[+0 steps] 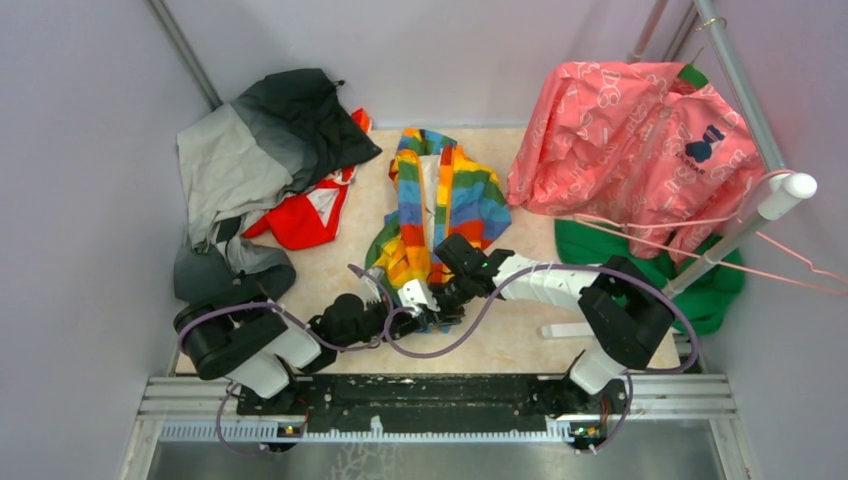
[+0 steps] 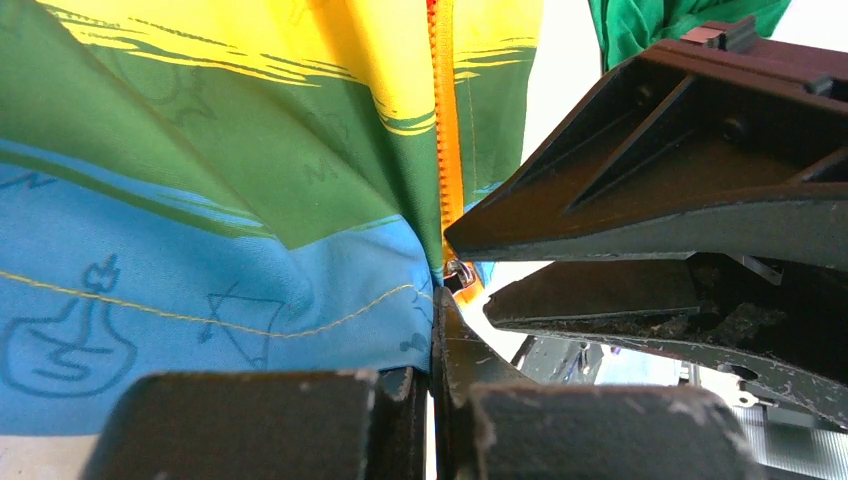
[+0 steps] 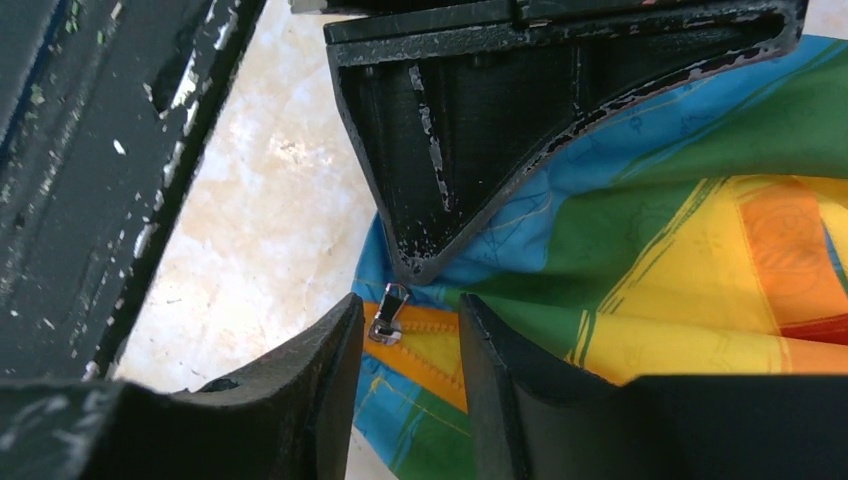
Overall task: Zip up the jacket
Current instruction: Zip the zipper on the jacket.
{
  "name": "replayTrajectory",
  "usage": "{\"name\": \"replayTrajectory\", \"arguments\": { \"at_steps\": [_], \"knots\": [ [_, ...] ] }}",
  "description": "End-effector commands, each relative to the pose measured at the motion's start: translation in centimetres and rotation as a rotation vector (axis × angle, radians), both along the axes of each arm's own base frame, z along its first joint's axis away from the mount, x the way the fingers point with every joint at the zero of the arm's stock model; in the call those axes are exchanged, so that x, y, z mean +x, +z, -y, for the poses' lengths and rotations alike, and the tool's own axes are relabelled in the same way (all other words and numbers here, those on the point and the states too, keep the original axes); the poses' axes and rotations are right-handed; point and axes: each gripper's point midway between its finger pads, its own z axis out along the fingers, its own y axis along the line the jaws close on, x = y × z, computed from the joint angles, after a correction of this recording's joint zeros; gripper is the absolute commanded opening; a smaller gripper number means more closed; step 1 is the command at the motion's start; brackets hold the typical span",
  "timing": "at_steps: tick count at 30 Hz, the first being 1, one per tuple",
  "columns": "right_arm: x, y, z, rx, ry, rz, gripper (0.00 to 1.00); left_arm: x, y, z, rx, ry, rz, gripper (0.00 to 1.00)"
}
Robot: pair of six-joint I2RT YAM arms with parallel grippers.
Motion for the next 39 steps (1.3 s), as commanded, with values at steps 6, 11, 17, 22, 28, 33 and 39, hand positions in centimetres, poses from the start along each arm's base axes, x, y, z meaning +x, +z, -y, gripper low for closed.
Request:
{"name": "replayTrajectory", "arguments": {
  "at_steps": [6,11,17,22,28,33,39],
  "knots": [
    [-0.8,0.5,-1.5,-0.009,-0.04,-0.122,0.35,-0.9,0.0,-0.6,-0.007,-0.029,0.011,0.0],
    [-1.2,-0.1,-1.9,-0.041,-0.062,-0.121,0.34,-0.9,0.0,-0.5,-0.008,-0.031,0.011,0.0],
    [-0.8,-0.6,-2.1,-0.065,-0.101,-0.104,0.33,-1.1,0.0,-0.5,-0.021,-0.036,0.006,0.0],
    [-1.5,-0.9,-1.9,-0.082,-0.081,-0.13,0.28,-1.2,-0.1,-0.5,-0.017,-0.038,0.005,0.0],
    [-2.8,-0.7,-1.7,-0.081,-0.023,-0.18,0.29,-1.2,-0.2,-0.5,-0.012,-0.04,0.005,0.0],
    [-3.5,-0.1,-1.6,-0.068,0.012,-0.195,0.29,-1.2,-0.4,-0.6,-0.004,-0.041,0.003,0.0],
    [-4.2,0.4,-1.2,-0.055,0.055,-0.202,0.29,-1.3,-0.5,-0.8,0.001,-0.04,0.003,0.0]
  ]
}}
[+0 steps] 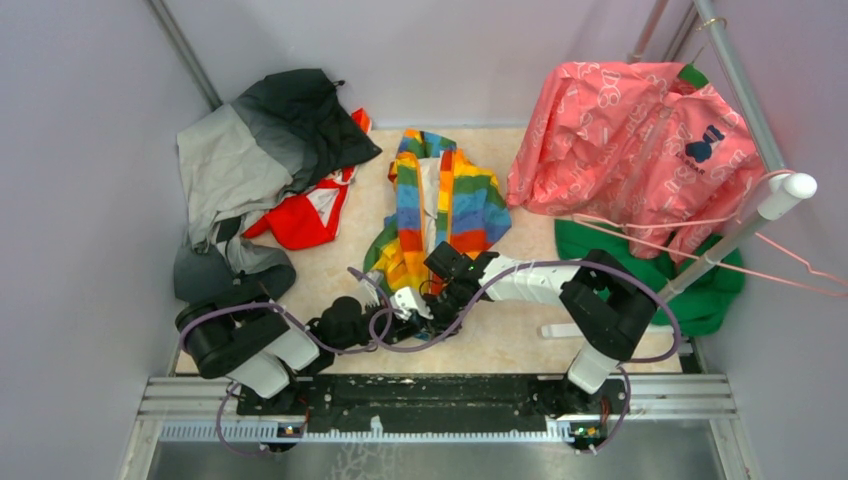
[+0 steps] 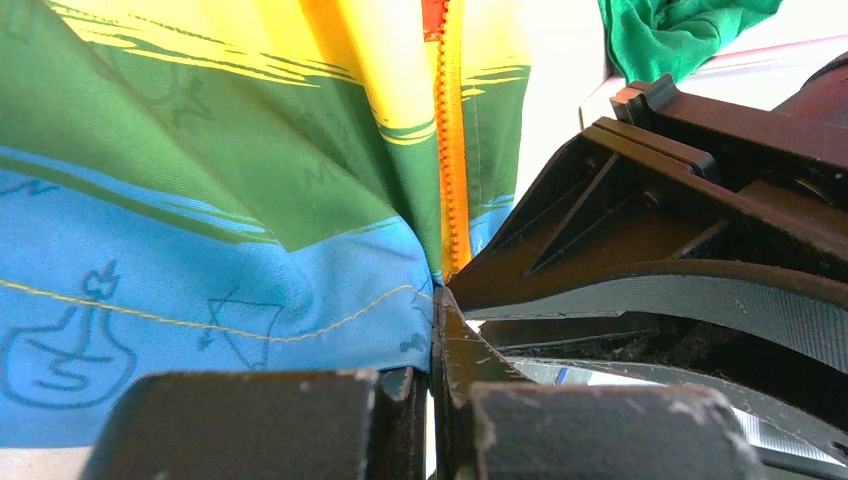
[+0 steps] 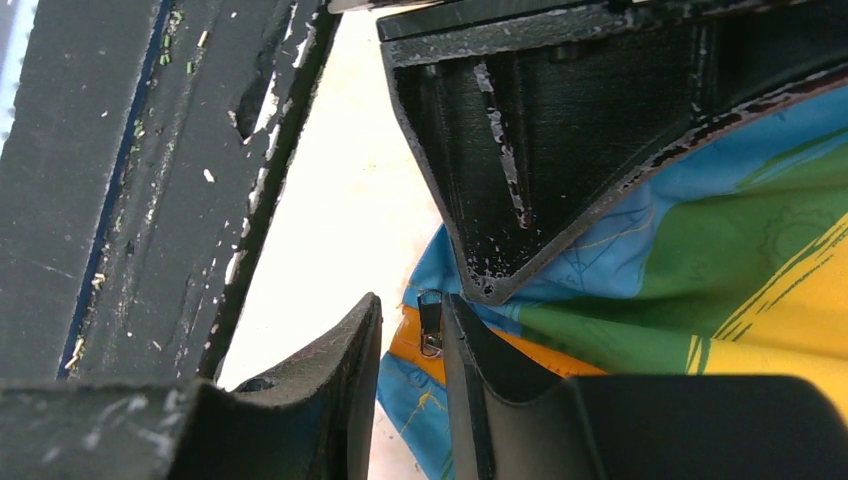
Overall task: Zip up the jacket
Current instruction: Zip the zipper on the jacket.
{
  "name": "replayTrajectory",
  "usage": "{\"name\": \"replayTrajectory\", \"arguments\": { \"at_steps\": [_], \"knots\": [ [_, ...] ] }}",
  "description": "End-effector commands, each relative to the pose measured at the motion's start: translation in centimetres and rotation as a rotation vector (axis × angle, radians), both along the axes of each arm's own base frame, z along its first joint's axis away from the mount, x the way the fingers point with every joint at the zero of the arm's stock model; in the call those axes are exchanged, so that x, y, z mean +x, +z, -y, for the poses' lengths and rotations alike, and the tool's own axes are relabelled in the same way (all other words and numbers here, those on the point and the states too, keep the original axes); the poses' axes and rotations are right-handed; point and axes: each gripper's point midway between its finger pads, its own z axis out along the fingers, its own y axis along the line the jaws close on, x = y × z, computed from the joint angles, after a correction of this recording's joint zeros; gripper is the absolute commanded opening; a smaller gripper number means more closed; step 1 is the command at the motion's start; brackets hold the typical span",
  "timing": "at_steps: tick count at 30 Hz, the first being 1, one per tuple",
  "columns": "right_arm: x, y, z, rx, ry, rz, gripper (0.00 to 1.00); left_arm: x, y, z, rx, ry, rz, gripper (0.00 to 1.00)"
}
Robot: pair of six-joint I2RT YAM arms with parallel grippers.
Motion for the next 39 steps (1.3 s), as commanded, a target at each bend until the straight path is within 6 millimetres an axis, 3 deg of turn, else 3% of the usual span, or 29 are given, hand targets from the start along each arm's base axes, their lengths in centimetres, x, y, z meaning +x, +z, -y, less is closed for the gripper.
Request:
{"name": "replayTrajectory", "arguments": {
  "at_steps": [1,16,27,31,39],
  "knots": [
    [-1.1,2.4,-1.1,0.078,0.08,-0.014,0.29,-0.4,0.0,-0.3,0.001,-0.017,0.013,0.0],
    [0.1,3.9,0.0,0.13,0.06,-0.029,0.22,-0.5,0.0,-0.5,0.016,-0.019,0.02,0.0],
    [-0.2,4.1,-0.4,0.138,0.05,-0.087,0.06,-0.5,0.1,-0.4,0.017,-0.03,0.023,0.0],
    [0.2,4.0,0.0,0.139,0.042,-0.075,0.05,-0.6,0.3,-0.4,0.016,-0.031,0.027,0.0],
    [1.0,3.4,-0.9,0.121,0.02,-0.067,0.36,-0.6,0.4,-0.2,0.02,-0.045,0.034,0.0]
  ]
}}
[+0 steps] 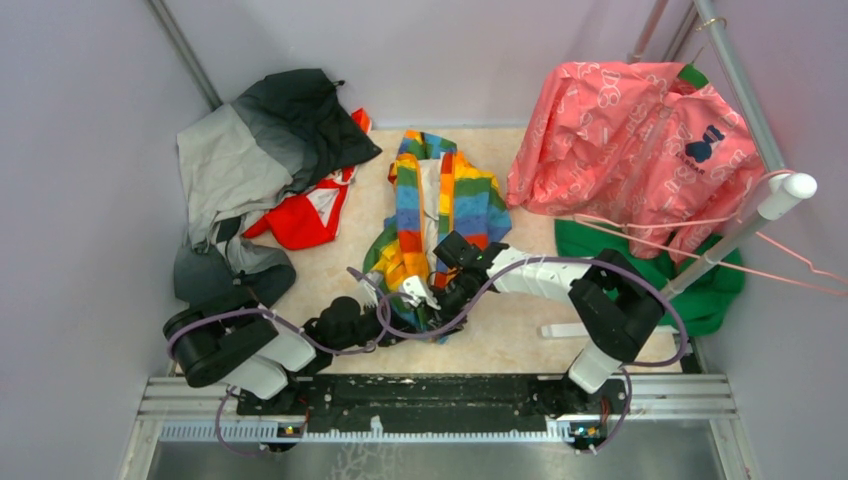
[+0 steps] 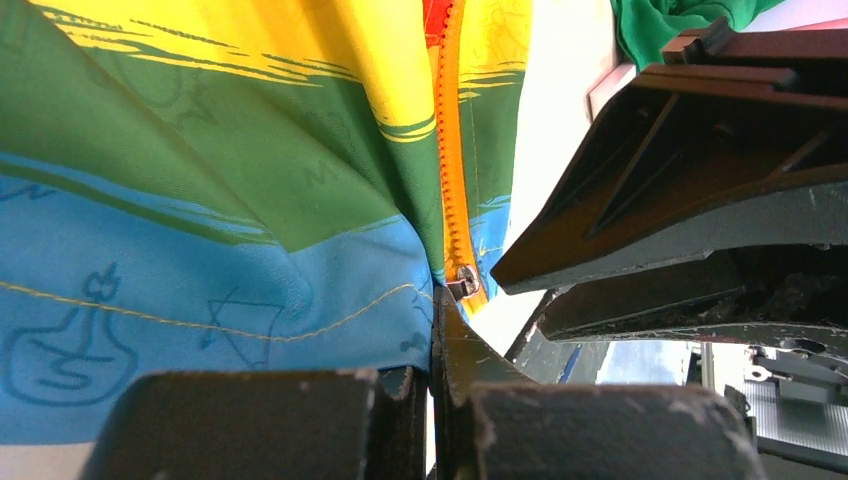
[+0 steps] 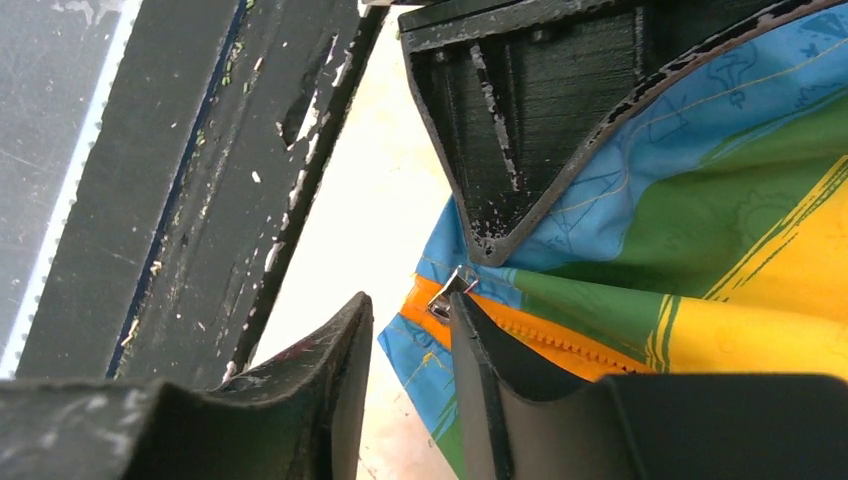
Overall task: Zip up the jacket
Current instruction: Zip the zipper on the jacket.
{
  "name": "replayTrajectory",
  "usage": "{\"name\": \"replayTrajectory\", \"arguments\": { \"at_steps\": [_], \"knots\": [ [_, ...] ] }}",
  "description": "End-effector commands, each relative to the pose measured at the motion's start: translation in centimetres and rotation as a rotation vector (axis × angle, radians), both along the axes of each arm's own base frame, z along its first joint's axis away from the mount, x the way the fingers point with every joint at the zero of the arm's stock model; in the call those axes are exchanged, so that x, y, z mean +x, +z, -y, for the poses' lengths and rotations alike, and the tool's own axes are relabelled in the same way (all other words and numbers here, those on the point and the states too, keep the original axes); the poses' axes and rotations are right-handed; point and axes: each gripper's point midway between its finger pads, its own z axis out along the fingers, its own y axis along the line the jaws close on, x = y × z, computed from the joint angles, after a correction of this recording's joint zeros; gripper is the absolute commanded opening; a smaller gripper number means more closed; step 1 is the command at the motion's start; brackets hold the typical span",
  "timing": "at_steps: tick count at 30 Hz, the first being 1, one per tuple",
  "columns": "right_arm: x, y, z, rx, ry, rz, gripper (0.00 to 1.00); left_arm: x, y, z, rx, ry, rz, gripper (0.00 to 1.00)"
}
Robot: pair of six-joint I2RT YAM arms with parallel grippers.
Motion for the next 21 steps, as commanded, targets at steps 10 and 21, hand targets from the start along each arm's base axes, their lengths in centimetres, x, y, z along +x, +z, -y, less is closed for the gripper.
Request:
{"name": "replayTrajectory", "arguments": {
  "at_steps": [10,21],
  "knots": [
    [0.4,-1.0,-1.7,-0.038,0.001,-0.002,0.47,-0.3,0.7,0.4,-0.012,-0.038,0.028,0.0],
    [-2.2,0.1,-1.6,0.008,0.117,-0.06,0.37,-0.2,0.8,0.5,-0.013,-0.038,0.031,0.0]
  ]
}}
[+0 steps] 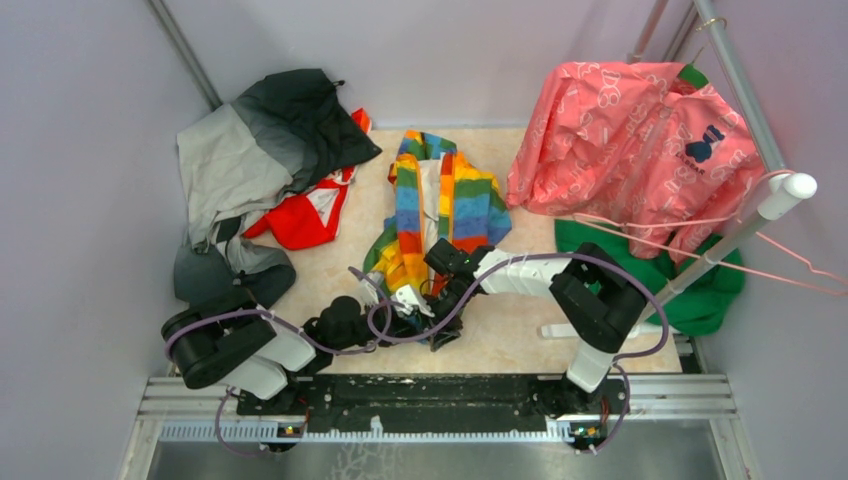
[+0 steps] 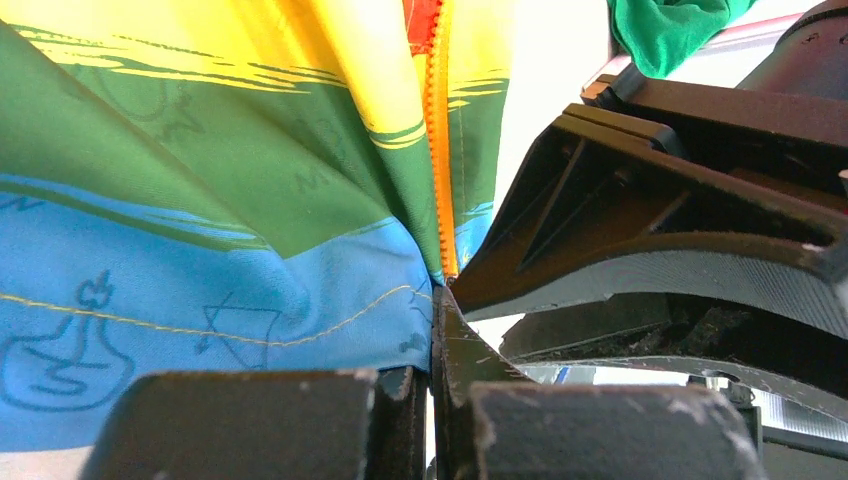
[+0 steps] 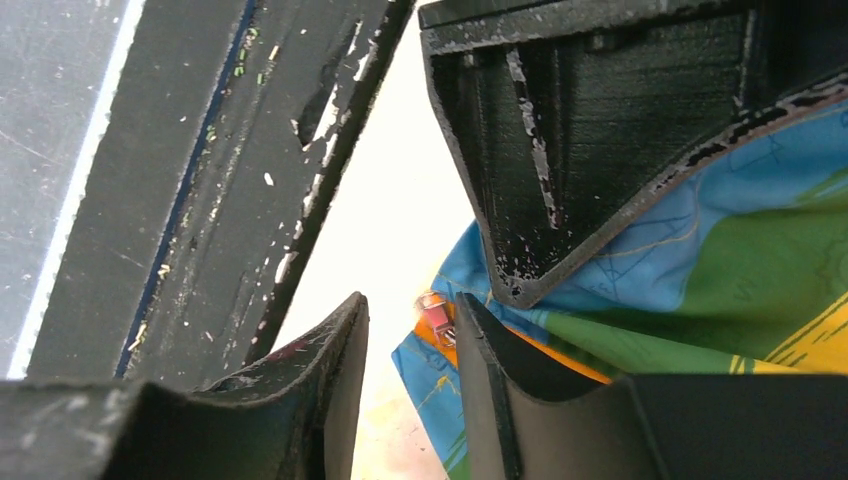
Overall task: Zip up the jacket
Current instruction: Zip the zipper on the jacket.
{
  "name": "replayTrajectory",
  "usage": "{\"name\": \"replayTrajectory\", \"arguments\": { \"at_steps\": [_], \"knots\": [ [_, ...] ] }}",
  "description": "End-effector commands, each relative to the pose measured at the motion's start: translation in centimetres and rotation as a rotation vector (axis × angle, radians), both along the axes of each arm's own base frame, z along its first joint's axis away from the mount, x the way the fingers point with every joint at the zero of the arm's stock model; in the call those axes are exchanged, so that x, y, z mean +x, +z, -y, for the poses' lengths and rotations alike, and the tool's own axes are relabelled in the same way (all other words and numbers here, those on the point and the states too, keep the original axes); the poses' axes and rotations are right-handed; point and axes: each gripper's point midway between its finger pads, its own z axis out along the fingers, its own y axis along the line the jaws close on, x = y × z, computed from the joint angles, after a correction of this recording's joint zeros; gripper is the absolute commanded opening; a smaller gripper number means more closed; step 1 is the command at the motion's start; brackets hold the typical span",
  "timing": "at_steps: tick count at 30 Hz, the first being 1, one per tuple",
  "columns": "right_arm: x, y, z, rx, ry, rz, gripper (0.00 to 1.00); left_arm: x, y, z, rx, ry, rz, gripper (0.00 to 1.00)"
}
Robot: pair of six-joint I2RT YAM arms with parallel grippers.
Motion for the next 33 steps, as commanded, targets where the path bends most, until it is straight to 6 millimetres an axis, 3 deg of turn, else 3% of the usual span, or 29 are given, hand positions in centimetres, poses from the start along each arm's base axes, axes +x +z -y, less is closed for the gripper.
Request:
{"name": "replayTrajectory", "arguments": {
  "at_steps": [1,11,17,19,26,30,33],
  "knots": [
    [-0.9,2.2,-1.1,0.082,0.074,-0.021,0.36,-0.1,0.6,0.3,-0.015,-0.024,0.02,0.0],
    [-0.7,2.1,-0.4,0.062,0.088,-0.008,0.3,-0.1,0.6,0.3,-0.014,-0.024,0.02,0.0],
    [-0.1,6.9,-0.4,0.204,0.023,-0.087,0.31,-0.2,0.7,0.5,-0.014,-0.034,0.024,0.0],
    [-0.3,7.3,-0.2,0.212,-0.025,-0.109,0.33,-0.2,0.7,0.5,-0.015,-0.04,0.025,0.0],
    [0.9,4.8,0.6,0.124,-0.23,-0.153,0.35,-0.3,1.1,0.7,-0.026,-0.051,0.03,0.0],
    [2.2,2.7,1.7,0.08,-0.264,-0.006,0.36,-0.4,1.3,0.8,-0.031,-0.054,0.031,0.0],
    [3.0,2.4,1.8,0.075,-0.266,0.071,0.37,-0.4,1.3,0.8,-0.034,-0.06,0.03,0.0]
  ]
}}
